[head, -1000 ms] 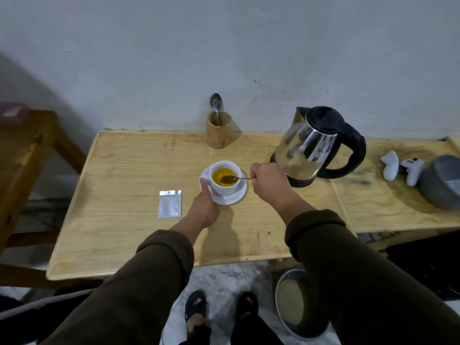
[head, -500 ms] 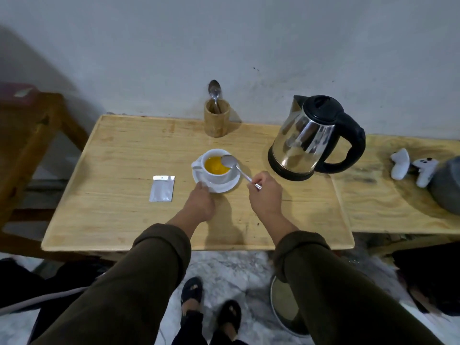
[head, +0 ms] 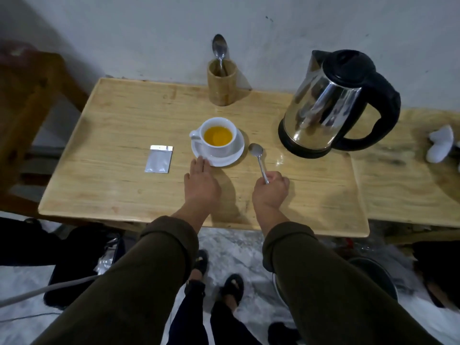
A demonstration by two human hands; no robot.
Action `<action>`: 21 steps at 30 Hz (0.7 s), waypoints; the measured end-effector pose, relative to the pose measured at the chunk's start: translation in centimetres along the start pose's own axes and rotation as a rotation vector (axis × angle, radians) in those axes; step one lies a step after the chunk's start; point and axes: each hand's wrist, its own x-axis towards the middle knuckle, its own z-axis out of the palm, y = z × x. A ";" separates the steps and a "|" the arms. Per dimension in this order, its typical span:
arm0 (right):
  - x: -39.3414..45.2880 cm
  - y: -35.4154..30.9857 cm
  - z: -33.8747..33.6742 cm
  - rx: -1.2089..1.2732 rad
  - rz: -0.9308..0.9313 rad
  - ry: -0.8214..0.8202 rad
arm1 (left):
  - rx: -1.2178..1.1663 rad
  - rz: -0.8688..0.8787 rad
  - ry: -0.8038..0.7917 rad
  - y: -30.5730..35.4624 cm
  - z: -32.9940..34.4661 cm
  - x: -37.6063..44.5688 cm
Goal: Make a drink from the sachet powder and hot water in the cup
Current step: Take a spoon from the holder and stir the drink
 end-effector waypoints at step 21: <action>0.9 -0.2 2.4 -0.127 0.046 -0.025 | -0.021 0.006 0.097 0.3 1.3 -0.7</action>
